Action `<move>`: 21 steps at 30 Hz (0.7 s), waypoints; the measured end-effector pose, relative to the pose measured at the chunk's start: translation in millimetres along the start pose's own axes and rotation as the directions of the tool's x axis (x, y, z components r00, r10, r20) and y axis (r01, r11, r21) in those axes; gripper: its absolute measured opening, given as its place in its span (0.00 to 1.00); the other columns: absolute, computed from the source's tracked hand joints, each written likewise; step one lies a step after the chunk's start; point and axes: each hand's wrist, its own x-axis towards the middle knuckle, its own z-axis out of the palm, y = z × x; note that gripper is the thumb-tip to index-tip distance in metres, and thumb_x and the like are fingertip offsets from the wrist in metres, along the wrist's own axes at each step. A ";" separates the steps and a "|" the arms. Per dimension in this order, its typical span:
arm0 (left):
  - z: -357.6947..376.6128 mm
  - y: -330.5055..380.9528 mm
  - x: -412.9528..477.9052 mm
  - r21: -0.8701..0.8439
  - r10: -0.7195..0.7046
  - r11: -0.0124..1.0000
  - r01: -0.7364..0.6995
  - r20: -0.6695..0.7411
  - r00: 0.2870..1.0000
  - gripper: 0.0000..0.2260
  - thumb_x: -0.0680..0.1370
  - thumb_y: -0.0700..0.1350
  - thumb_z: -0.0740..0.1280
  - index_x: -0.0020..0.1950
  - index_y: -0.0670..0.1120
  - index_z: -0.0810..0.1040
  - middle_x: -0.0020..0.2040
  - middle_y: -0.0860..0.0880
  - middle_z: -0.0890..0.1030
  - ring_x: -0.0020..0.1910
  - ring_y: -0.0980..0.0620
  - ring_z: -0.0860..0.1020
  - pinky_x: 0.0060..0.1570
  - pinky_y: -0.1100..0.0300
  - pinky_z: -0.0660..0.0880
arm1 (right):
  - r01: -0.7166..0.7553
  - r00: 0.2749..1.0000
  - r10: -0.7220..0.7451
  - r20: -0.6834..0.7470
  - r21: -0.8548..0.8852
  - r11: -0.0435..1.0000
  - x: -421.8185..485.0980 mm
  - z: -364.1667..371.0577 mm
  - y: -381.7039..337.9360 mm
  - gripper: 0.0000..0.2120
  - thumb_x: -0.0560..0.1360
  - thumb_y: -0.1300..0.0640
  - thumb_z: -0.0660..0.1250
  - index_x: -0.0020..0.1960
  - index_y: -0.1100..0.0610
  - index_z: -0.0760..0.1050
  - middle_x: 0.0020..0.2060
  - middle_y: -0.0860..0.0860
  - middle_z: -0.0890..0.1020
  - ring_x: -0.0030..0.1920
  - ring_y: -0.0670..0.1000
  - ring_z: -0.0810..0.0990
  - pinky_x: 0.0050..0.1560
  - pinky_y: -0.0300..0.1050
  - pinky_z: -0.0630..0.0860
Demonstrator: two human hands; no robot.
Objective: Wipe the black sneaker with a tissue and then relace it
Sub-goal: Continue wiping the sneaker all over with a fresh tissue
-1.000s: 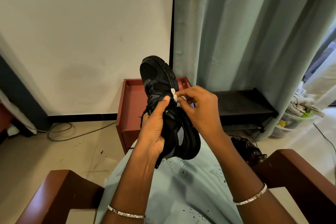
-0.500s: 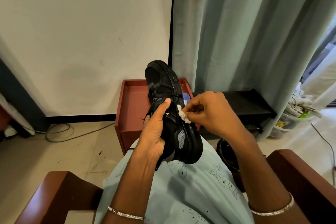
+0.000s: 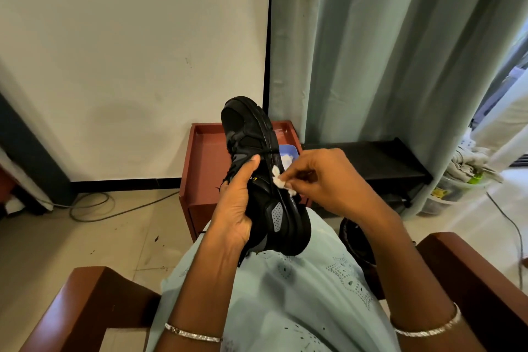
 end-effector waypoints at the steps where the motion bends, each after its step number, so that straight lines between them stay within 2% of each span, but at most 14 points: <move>1: -1.6 0.6 1.4 0.001 0.001 1.000 -0.001 -0.002 1.000 0.19 0.73 0.50 0.73 0.60 0.41 0.82 0.56 0.36 0.83 0.54 0.35 0.82 0.58 0.37 0.76 | 0.010 0.998 -0.010 0.055 0.001 1.000 -6.3 -5.5 -1.7 0.08 0.73 0.60 0.75 0.49 0.49 0.86 0.41 0.43 0.85 0.39 0.41 0.82 0.44 0.31 0.77; 4: -3.5 0.5 5.4 -0.010 0.005 1.000 -0.006 -0.029 1.000 0.23 0.71 0.51 0.75 0.62 0.41 0.81 0.58 0.36 0.82 0.58 0.35 0.81 0.62 0.36 0.73 | 0.032 0.978 -0.038 0.205 0.033 0.999 -24.6 -18.1 -7.2 0.08 0.72 0.60 0.76 0.48 0.50 0.86 0.40 0.43 0.84 0.40 0.41 0.82 0.44 0.31 0.78; 6: -2.9 0.1 6.6 -0.025 0.015 1.000 -0.016 -0.038 0.999 0.23 0.70 0.51 0.75 0.62 0.41 0.81 0.58 0.37 0.82 0.58 0.35 0.81 0.62 0.36 0.73 | 0.032 0.971 -0.039 0.236 0.030 0.999 -28.6 -19.4 -7.3 0.08 0.72 0.60 0.76 0.49 0.50 0.87 0.40 0.44 0.85 0.40 0.41 0.82 0.44 0.33 0.78; 7: -2.6 -0.5 6.5 -0.029 0.011 1.000 -0.012 -0.026 1.000 0.23 0.71 0.51 0.75 0.62 0.41 0.81 0.58 0.36 0.82 0.57 0.35 0.81 0.62 0.36 0.74 | 0.037 0.978 -0.040 0.206 0.016 0.999 -27.2 -17.1 -6.6 0.08 0.72 0.60 0.76 0.49 0.50 0.87 0.39 0.44 0.85 0.39 0.42 0.82 0.43 0.33 0.78; 9: 0.6 -1.9 3.7 -0.032 -0.013 0.999 0.014 0.004 1.000 0.21 0.73 0.51 0.73 0.61 0.41 0.81 0.57 0.37 0.82 0.56 0.36 0.82 0.61 0.37 0.75 | 0.046 0.998 -0.046 0.053 -0.011 0.999 -19.4 -6.4 -3.4 0.08 0.72 0.60 0.75 0.48 0.49 0.86 0.37 0.44 0.84 0.36 0.43 0.80 0.39 0.34 0.76; 12: 3.5 -5.5 0.6 -0.038 -0.037 0.999 0.039 0.045 0.998 0.21 0.74 0.52 0.72 0.61 0.41 0.81 0.57 0.36 0.82 0.54 0.37 0.82 0.61 0.40 0.75 | 0.063 0.973 -0.070 -0.221 -0.039 0.997 -7.7 14.6 -2.4 0.07 0.72 0.61 0.74 0.48 0.51 0.86 0.38 0.45 0.82 0.36 0.44 0.78 0.40 0.44 0.79; 14: 2.9 -6.5 0.0 -0.045 -0.030 0.998 0.032 0.052 0.998 0.22 0.73 0.52 0.73 0.62 0.41 0.81 0.58 0.36 0.82 0.57 0.36 0.81 0.62 0.39 0.74 | 0.074 0.958 -0.082 -0.276 -0.037 0.997 -6.1 23.4 -2.3 0.07 0.73 0.62 0.73 0.49 0.53 0.86 0.40 0.47 0.82 0.38 0.45 0.79 0.42 0.49 0.80; 17: -1.2 -3.8 0.8 -0.042 -0.010 0.999 0.011 0.031 0.999 0.22 0.73 0.51 0.73 0.62 0.40 0.81 0.58 0.36 0.82 0.57 0.35 0.81 0.62 0.38 0.74 | 0.074 0.985 -0.076 -0.158 -0.014 0.997 -13.6 19.0 -2.5 0.08 0.74 0.60 0.73 0.51 0.51 0.85 0.42 0.46 0.82 0.40 0.46 0.79 0.44 0.49 0.80; 21: -3.7 -0.2 3.2 -0.044 -0.006 0.999 0.007 0.006 1.000 0.25 0.70 0.51 0.76 0.64 0.42 0.80 0.60 0.36 0.81 0.59 0.35 0.80 0.63 0.36 0.73 | 0.047 0.998 -0.048 0.042 0.030 0.998 -33.3 1.2 -2.3 0.09 0.73 0.60 0.75 0.49 0.48 0.86 0.41 0.43 0.81 0.40 0.45 0.80 0.43 0.41 0.79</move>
